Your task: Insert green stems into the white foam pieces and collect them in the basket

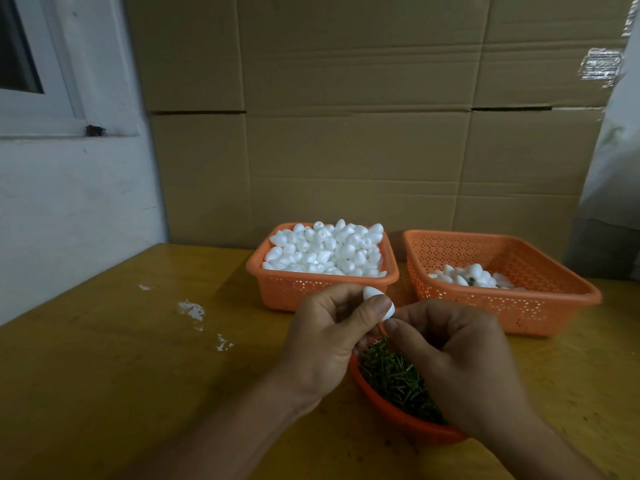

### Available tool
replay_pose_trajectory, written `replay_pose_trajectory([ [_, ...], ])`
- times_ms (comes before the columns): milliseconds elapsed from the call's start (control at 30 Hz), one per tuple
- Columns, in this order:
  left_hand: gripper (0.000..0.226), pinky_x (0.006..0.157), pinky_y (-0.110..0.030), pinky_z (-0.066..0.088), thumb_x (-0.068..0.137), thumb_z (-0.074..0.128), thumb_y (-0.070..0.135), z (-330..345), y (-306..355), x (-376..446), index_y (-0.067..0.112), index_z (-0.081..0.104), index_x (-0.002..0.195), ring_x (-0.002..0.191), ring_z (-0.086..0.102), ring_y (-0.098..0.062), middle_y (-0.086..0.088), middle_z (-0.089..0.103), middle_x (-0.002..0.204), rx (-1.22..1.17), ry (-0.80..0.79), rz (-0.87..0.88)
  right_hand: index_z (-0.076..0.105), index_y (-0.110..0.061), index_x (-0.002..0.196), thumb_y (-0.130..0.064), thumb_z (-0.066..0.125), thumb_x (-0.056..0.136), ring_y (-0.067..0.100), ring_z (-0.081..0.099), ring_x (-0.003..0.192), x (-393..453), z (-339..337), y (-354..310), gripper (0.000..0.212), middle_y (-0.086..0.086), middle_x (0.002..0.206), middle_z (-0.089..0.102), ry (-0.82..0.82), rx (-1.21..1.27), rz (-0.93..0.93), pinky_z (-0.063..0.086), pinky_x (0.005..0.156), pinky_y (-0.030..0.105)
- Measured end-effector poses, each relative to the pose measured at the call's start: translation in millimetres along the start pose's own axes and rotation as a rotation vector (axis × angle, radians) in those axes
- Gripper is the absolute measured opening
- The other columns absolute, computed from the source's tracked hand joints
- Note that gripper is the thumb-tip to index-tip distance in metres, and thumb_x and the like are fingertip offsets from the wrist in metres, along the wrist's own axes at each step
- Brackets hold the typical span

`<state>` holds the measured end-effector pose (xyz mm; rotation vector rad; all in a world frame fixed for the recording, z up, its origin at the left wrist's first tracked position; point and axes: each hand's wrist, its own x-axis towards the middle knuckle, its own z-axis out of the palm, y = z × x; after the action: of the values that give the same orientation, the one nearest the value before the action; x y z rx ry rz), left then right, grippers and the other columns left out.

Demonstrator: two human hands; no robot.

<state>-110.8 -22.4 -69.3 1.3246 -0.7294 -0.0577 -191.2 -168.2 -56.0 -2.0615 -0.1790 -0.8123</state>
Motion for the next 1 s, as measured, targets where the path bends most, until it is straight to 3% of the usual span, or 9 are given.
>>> replay_pose_trajectory([
  [300,0.015,0.058,-0.010,0.042,0.095,0.063,0.035,2.2,-2.5,-1.5,0.030,0.068,0.083,0.062,0.054,0.005,0.017,0.060,0.067,0.121,-0.020,0.095,0.073,-0.038,0.082,-0.024,0.075,0.085,0.006,0.068,0.059,-1.2,5.1,1.6,0.014,-0.012,0.067,0.072,-0.017,0.052,0.031,0.052,0.053,0.018],
  [500,0.015,0.058,-0.009,0.043,0.095,0.062,0.032,4.2,-2.7,-2.3,0.029,0.068,0.082,0.063,0.056,0.005,0.016,0.062,0.067,0.120,-0.002,0.109,0.077,-0.033,0.079,-0.033,0.072,0.080,0.004,0.067,0.057,1.5,4.9,0.8,0.005,-0.005,0.067,0.074,-0.042,0.219,0.101,0.048,0.053,0.013],
  [600,0.019,0.058,-0.012,0.043,0.095,0.063,0.038,4.4,-0.7,-2.3,0.024,0.069,0.083,0.064,0.055,0.003,0.013,0.060,0.067,0.108,-0.013,0.116,0.078,-0.029,0.076,-0.032,0.071,0.079,0.000,0.064,0.053,3.3,3.4,-2.0,0.008,-0.003,0.065,0.074,-0.064,0.285,0.122,0.044,0.051,0.009],
  [700,0.029,0.058,-0.017,0.043,0.090,0.061,0.049,4.7,0.8,-3.1,0.022,0.069,0.085,0.063,0.052,-0.004,0.009,0.058,0.067,0.096,-0.044,0.106,0.079,-0.019,0.074,-0.019,0.073,0.083,0.000,0.064,0.054,5.3,1.6,-1.7,0.011,-0.001,0.064,0.073,-0.065,0.342,0.156,0.045,0.052,0.008],
  [833,0.035,0.060,-0.017,0.044,0.087,0.060,0.054,4.1,-2.2,-4.6,0.030,0.069,0.112,0.066,0.057,-0.003,0.009,0.061,0.070,0.132,-0.071,0.067,0.079,-0.016,0.078,-0.016,0.073,0.085,-0.001,0.060,0.055,18.1,-6.0,7.3,0.010,0.002,0.067,0.073,0.079,0.328,0.232,0.045,0.052,0.011],
  [933,0.032,0.069,-0.020,0.049,0.085,0.062,0.056,3.4,-7.2,-7.4,0.035,0.068,0.108,0.075,0.063,-0.004,0.009,0.064,0.078,0.275,-0.063,0.086,0.077,-0.023,0.078,-0.021,0.073,0.087,-0.003,0.063,0.061,37.5,-17.1,19.2,0.010,-0.007,0.073,0.074,0.246,0.252,0.274,0.050,0.056,0.015],
  [1000,0.028,0.072,-0.022,0.051,0.086,0.061,0.058,3.6,-8.8,-9.6,0.039,0.067,0.105,0.079,0.064,-0.004,0.010,0.066,0.082,0.353,-0.076,0.102,0.075,-0.029,0.079,-0.022,0.072,0.089,-0.001,0.065,0.065,51.2,-24.2,30.9,0.012,-0.010,0.076,0.075,0.356,0.225,0.319,0.051,0.061,0.024],
])
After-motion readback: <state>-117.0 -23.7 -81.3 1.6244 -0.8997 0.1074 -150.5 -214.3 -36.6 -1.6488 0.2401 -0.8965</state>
